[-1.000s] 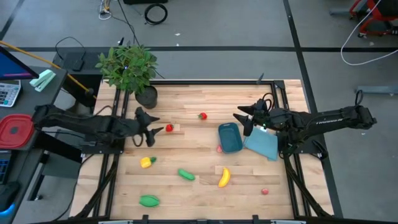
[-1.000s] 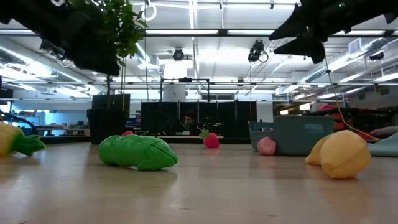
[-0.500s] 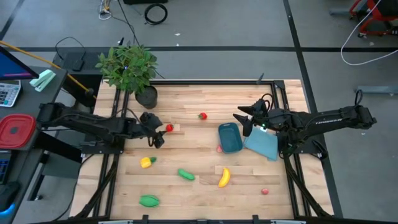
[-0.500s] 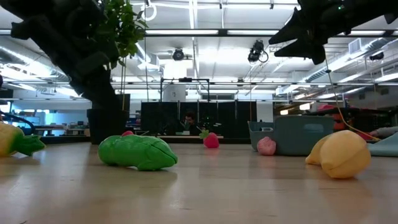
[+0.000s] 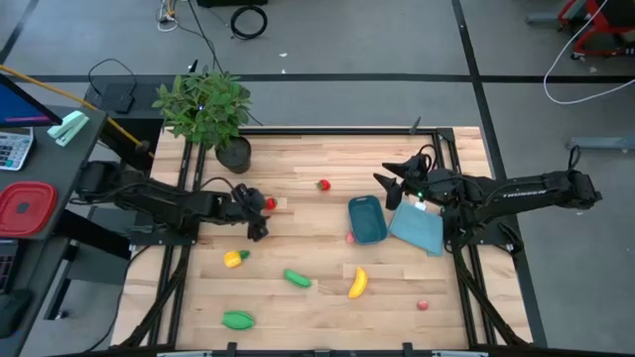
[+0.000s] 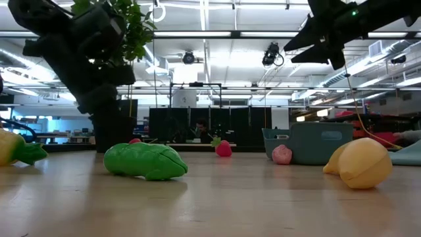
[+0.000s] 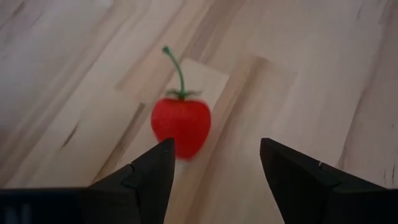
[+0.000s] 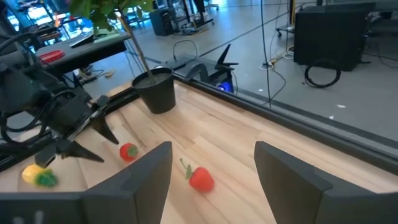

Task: Pick and placing Produce into tupperware
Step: Put the left red strawberry into the blue bin

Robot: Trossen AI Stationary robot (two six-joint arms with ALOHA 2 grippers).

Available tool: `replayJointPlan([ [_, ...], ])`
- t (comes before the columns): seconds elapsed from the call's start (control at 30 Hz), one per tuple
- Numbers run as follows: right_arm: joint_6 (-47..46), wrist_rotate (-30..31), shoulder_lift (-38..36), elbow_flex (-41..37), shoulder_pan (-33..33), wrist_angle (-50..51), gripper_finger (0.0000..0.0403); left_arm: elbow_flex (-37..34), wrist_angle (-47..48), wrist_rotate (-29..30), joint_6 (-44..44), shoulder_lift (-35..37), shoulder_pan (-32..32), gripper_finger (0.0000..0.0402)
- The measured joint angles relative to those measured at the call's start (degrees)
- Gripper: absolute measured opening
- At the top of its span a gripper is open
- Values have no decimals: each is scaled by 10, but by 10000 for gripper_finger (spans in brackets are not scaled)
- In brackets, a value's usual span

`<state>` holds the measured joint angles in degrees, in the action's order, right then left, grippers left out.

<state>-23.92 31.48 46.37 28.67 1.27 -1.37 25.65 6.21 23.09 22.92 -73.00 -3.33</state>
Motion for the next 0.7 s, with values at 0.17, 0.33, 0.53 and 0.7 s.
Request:
replayJointPlan([
  [0.17,1,0,0,0,2,0,238,0,10,0,-2,-3,15,249],
  [0.33,1,0,0,0,2,0,238,0,11,0,-28,-3,39,252],
  [0.53,9,0,0,0,2,0,238,0,11,-33,-35,-3,70,252],
  [0.7,11,0,0,0,2,0,238,0,9,-39,-44,-10,81,248],
])
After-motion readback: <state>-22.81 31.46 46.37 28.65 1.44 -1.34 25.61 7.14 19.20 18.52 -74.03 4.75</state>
